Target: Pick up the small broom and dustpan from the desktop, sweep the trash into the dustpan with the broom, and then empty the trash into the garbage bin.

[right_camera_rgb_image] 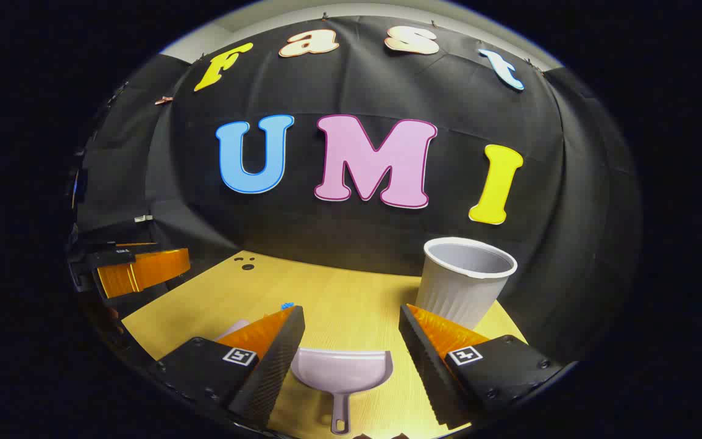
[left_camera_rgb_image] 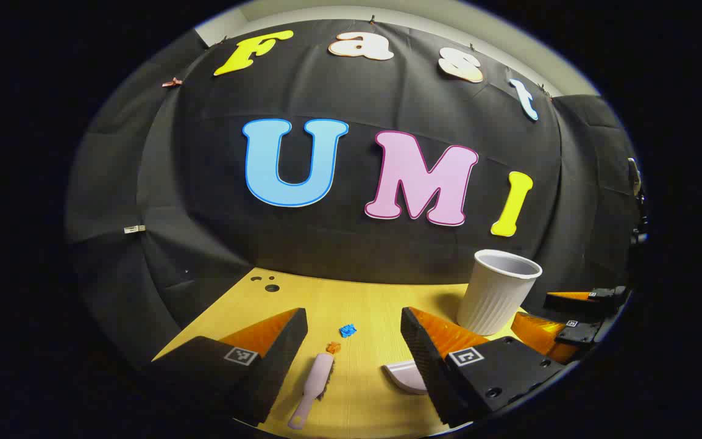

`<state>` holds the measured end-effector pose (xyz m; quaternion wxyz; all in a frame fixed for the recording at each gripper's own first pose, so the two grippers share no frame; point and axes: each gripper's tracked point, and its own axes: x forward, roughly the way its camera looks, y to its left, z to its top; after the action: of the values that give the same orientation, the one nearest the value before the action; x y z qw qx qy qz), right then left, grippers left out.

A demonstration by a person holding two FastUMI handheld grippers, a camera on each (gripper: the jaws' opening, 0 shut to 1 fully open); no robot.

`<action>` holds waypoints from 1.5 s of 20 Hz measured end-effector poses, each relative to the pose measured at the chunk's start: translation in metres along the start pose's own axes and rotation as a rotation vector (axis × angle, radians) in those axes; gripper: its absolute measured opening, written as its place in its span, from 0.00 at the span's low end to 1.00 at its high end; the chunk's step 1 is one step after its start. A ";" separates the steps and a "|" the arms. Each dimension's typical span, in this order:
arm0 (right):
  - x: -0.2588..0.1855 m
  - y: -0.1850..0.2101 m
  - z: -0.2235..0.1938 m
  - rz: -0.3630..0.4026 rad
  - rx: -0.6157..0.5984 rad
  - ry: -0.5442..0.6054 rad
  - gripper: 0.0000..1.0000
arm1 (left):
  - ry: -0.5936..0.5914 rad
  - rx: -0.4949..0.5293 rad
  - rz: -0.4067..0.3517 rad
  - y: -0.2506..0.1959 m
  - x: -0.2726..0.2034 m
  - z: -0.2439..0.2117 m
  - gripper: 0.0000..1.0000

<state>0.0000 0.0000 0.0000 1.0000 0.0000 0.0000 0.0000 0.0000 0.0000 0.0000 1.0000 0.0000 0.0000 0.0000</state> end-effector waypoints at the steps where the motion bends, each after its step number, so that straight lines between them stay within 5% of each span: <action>1: 0.001 0.001 0.000 0.001 0.002 0.003 0.98 | 0.000 0.003 -0.001 0.001 0.001 -0.002 0.98; 15: 0.009 0.009 -0.036 -0.014 0.060 0.150 0.98 | 0.073 0.063 -0.052 0.015 0.002 -0.034 0.98; 30: 0.015 0.009 -0.165 -0.025 0.076 0.560 0.98 | 0.179 0.027 0.044 0.071 -0.001 -0.079 0.98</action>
<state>0.0153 0.0094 -0.1651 0.9602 0.0374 0.2765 -0.0125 -0.0010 0.0708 -0.0790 0.9956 0.0135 0.0896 0.0218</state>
